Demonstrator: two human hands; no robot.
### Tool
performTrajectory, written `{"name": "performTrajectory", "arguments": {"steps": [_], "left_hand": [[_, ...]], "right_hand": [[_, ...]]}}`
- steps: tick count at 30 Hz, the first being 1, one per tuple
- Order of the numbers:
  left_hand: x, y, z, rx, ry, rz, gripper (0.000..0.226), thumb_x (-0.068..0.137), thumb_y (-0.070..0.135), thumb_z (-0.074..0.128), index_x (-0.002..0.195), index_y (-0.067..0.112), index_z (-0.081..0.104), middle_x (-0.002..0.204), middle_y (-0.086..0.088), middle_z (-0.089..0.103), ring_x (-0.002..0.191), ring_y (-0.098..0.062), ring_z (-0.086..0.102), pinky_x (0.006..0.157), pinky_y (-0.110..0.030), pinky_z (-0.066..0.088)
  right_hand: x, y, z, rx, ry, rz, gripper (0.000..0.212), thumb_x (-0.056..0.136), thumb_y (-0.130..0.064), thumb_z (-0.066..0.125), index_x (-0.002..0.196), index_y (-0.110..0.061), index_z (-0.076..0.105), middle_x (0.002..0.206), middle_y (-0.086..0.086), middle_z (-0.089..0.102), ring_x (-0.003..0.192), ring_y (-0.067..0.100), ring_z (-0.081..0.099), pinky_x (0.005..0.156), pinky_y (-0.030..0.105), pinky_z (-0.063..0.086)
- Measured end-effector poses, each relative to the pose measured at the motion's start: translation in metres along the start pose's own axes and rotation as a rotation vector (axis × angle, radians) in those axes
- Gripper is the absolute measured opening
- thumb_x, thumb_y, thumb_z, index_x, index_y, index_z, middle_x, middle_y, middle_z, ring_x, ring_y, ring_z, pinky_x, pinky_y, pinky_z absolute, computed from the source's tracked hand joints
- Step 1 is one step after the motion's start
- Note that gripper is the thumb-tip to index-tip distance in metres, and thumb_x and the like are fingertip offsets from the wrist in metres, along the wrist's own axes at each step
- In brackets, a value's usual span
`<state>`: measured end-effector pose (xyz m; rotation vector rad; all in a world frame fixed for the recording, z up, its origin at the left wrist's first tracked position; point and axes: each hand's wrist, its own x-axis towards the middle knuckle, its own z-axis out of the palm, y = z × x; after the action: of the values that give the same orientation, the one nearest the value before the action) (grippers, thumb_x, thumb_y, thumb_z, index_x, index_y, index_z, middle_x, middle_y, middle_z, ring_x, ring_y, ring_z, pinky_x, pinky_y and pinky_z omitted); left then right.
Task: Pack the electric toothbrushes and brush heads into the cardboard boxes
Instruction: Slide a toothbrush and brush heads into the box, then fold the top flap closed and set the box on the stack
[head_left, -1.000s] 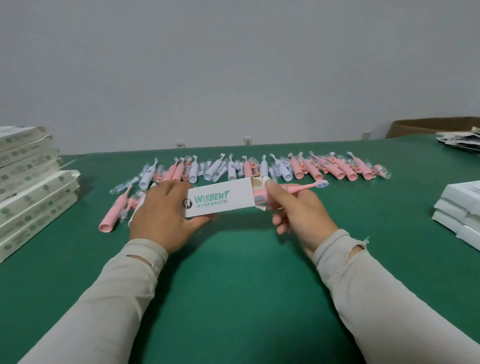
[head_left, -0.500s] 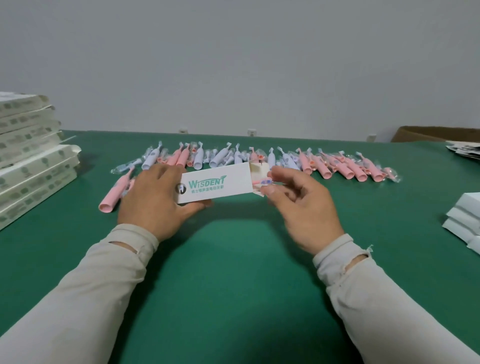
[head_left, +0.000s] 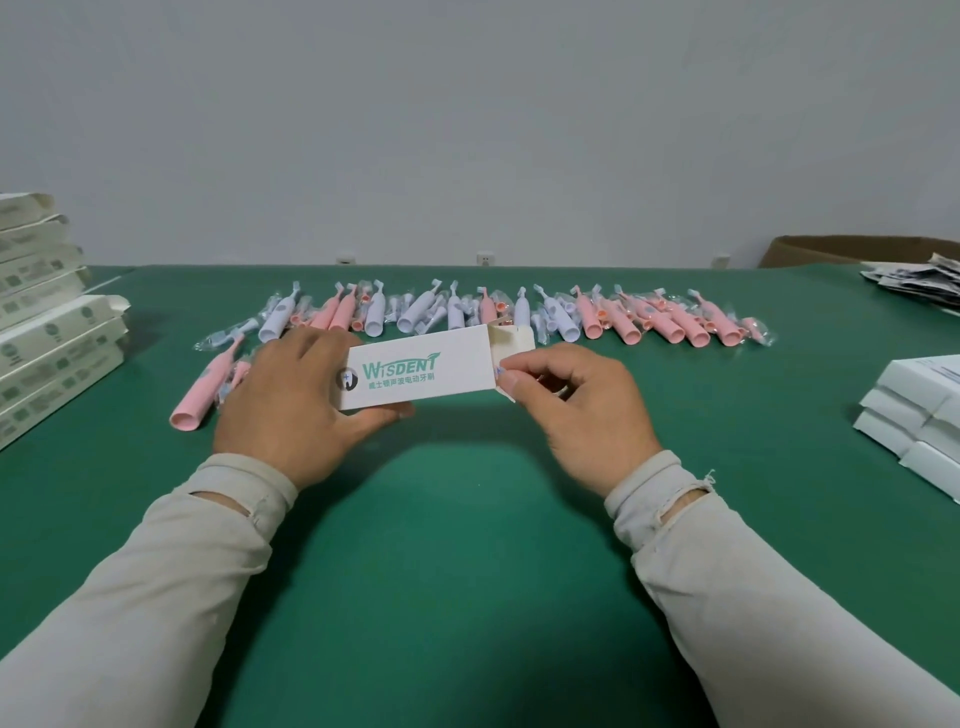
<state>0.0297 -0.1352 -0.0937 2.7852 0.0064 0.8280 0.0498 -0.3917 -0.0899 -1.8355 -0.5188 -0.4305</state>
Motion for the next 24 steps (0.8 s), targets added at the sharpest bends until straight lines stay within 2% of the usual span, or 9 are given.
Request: {"name": "performTrajectory", "arguments": {"steps": [4,7,9,12,18,22,24], "left_hand": [[0.0,-0.001,-0.002,-0.001,-0.005,0.045,0.072,0.062,0.09,0.046,0.105,0.032,0.057,0.102,0.002,0.061,0.094,-0.023,0.05,0.078,-0.046,0.05],[0.0,0.0,-0.002,0.017,-0.04,0.066,0.061,0.062,0.094,0.043,0.092,0.041,0.043,0.089,0.008,0.056,0.082,-0.018,0.049,0.068,-0.04,0.049],[0.0,0.001,-0.001,0.043,-0.091,0.054,0.069,0.061,0.097,0.04,0.096,0.038,0.049,0.091,0.01,0.059,0.082,-0.017,0.053,0.067,-0.04,0.051],[0.0,-0.001,-0.001,0.065,-0.115,0.04,0.083,0.059,0.098,0.039,0.112,0.036,0.056,0.097,0.011,0.062,0.086,-0.016,0.055,0.071,-0.04,0.053],[0.0,0.0,-0.003,0.097,-0.113,0.048,0.082,0.06,0.098,0.04,0.115,0.038,0.056,0.102,0.012,0.061,0.091,-0.014,0.052,0.07,-0.037,0.05],[-0.001,0.001,-0.003,0.101,-0.109,0.049,0.082,0.062,0.097,0.041,0.116,0.037,0.055,0.102,0.013,0.061,0.088,-0.012,0.051,0.067,-0.034,0.048],[-0.001,0.0,-0.003,0.071,-0.094,0.056,0.078,0.062,0.095,0.044,0.111,0.036,0.057,0.099,0.013,0.062,0.086,-0.012,0.05,0.067,-0.034,0.048]], "right_hand": [[0.0,-0.001,-0.004,-0.139,-0.092,-0.084,0.007,0.091,-0.018,0.07,0.088,-0.021,0.076,0.084,-0.006,0.064,0.075,0.001,0.054,0.072,0.008,0.04],[0.004,-0.002,-0.011,-0.271,-0.124,-0.132,0.009,0.095,-0.022,0.066,0.093,-0.02,0.074,0.086,-0.006,0.06,0.08,0.004,0.053,0.072,0.009,0.038],[0.005,-0.003,-0.014,-0.339,-0.166,-0.139,0.009,0.096,-0.022,0.064,0.094,-0.021,0.073,0.089,-0.004,0.06,0.081,0.005,0.053,0.074,0.015,0.039],[0.005,-0.005,-0.015,-0.396,-0.248,-0.134,0.009,0.095,-0.02,0.064,0.096,-0.021,0.073,0.087,-0.009,0.056,0.081,0.006,0.052,0.075,0.019,0.038],[0.005,-0.008,-0.015,-0.5,-0.28,-0.143,0.012,0.1,-0.024,0.057,0.1,-0.021,0.068,0.091,-0.012,0.051,0.083,0.009,0.05,0.077,0.023,0.037],[0.004,-0.012,-0.015,-0.528,-0.196,-0.261,0.008,0.098,-0.018,0.059,0.099,-0.016,0.067,0.091,-0.008,0.052,0.082,0.01,0.046,0.074,0.023,0.035],[0.002,-0.012,-0.014,-0.492,-0.163,-0.287,0.007,0.095,-0.015,0.063,0.096,-0.015,0.07,0.088,-0.007,0.055,0.078,0.008,0.045,0.072,0.018,0.036]]}}
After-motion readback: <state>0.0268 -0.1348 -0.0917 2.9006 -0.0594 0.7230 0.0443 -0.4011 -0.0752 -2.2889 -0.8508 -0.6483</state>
